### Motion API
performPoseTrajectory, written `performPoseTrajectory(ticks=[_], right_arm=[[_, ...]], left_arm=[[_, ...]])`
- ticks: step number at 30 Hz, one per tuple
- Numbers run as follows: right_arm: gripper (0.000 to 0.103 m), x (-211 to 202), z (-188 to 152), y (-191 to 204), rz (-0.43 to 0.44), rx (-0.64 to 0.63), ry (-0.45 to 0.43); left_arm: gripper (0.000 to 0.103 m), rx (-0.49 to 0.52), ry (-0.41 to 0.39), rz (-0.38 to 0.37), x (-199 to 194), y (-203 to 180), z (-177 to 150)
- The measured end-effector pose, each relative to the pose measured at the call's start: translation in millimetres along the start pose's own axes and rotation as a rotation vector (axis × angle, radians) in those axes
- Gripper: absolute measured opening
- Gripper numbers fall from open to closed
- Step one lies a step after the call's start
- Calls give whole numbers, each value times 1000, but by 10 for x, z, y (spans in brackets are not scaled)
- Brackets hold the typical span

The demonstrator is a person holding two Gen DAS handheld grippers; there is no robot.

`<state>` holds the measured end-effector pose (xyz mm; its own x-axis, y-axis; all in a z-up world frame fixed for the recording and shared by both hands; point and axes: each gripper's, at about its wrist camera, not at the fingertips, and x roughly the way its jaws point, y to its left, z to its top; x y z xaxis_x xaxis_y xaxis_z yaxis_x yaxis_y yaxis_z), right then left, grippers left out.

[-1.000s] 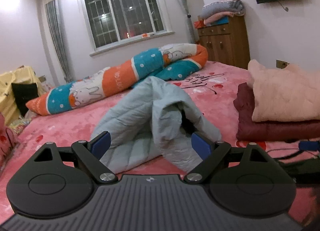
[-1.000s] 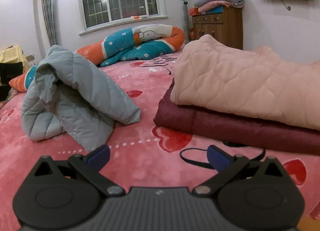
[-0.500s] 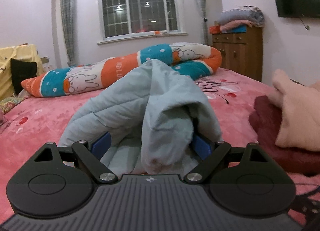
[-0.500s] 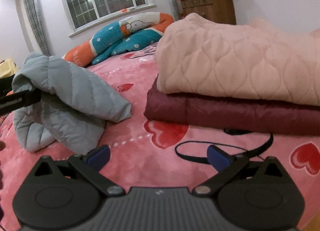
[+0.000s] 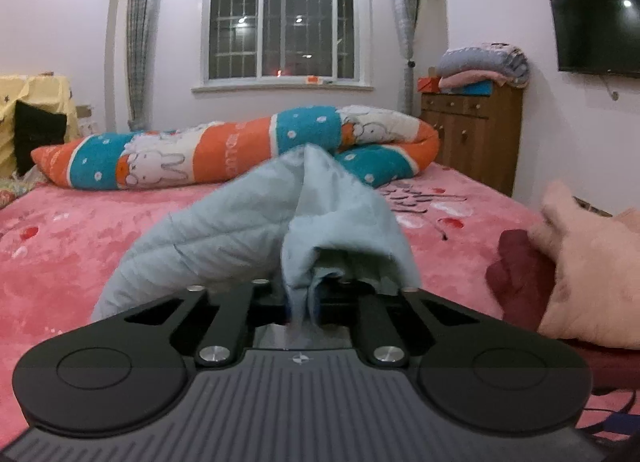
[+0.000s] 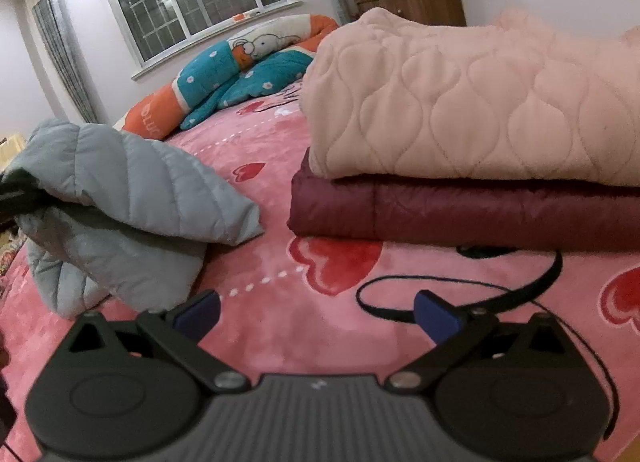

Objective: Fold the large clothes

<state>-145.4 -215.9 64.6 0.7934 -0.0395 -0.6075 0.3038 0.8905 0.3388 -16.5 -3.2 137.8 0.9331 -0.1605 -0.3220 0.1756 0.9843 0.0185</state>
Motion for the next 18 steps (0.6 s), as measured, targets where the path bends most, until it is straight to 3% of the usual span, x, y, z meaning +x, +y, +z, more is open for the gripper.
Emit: performPoseTrajectory(ticks=[4, 11, 14, 18], right_arm=[[102, -10, -3, 5, 27, 8, -2], [102, -37, -44, 141, 175, -24, 12], [102, -2, -77, 180, 265, -16, 61], [102, 15, -145, 305, 308, -52, 101]], left_arm=[[4, -38, -35, -17, -201, 127, 119], [3, -112, -104, -5, -715, 460, 257], [3, -125, -109, 16, -936, 597, 218], [3, -133, -83, 60, -1142, 774, 91]])
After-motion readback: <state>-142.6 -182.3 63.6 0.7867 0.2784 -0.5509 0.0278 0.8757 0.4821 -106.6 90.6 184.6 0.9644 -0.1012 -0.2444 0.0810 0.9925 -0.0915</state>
